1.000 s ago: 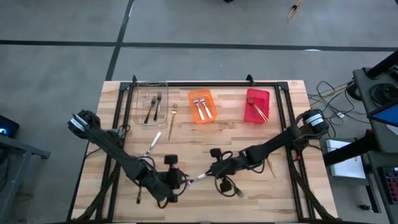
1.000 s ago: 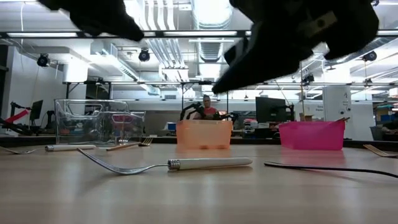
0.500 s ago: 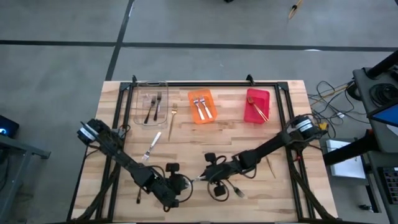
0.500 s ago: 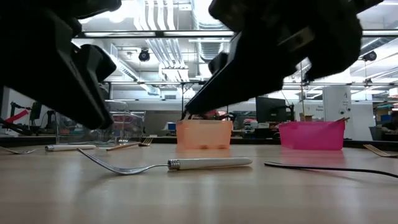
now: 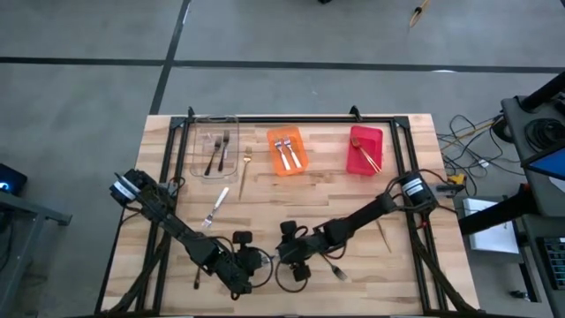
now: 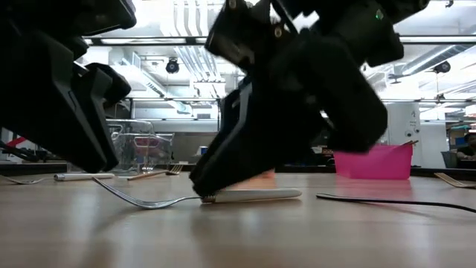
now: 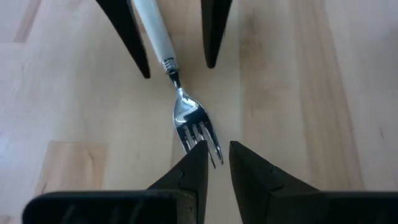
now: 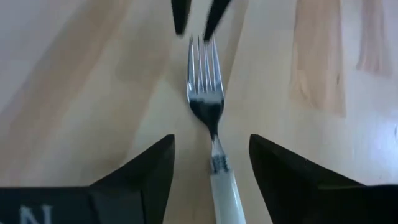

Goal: Sort silverware by color (type)
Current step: Put the bottom white fork into the orange bin

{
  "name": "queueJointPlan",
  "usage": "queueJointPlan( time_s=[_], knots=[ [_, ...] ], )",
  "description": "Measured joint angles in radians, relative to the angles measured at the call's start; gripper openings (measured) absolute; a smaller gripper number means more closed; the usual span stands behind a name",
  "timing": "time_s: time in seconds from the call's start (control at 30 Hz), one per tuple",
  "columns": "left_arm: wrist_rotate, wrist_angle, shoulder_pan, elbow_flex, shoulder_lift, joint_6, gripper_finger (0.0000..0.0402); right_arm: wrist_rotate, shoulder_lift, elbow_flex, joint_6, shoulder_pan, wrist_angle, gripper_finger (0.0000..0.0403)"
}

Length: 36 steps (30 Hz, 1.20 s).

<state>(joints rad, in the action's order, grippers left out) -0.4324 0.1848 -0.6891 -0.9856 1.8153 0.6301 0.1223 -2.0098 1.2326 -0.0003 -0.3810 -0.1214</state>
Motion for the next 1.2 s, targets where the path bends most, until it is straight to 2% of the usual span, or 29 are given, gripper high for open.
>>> queueJointPlan(
  time_s=[0.2, 0.5, 0.77, 0.93, 1.17, 1.2],
  knots=[
    [0.000, 0.004, -0.001, 0.006, 0.000, 0.016, 0.0048, -0.007, -0.003, -0.012, 0.001, 0.021, 0.023, 0.0203],
    [-0.002, 0.009, -0.001, 0.024, 0.000, 0.053, 0.0048, -0.086, -0.016, -0.012, 0.018, 0.052, 0.021, 0.0203],
    [-0.005, 0.010, -0.001, 0.037, 0.000, 0.073, 0.0048, -0.115, -0.110, -0.010, 0.008, 0.059, -0.043, 0.0196],
    [-0.008, 0.008, -0.001, 0.052, 0.000, 0.105, 0.0048, -0.113, -0.159, -0.010, 0.012, 0.059, -0.082, 0.0148],
    [-0.014, 0.004, -0.001, 0.065, -0.002, 0.126, 0.0048, -0.106, -0.174, -0.010, 0.018, 0.059, -0.092, 0.0039],
    [-0.013, 0.002, -0.001, 0.065, -0.002, 0.127, 0.0048, -0.107, -0.174, -0.010, 0.018, 0.059, -0.092, 0.0033]
  ],
)
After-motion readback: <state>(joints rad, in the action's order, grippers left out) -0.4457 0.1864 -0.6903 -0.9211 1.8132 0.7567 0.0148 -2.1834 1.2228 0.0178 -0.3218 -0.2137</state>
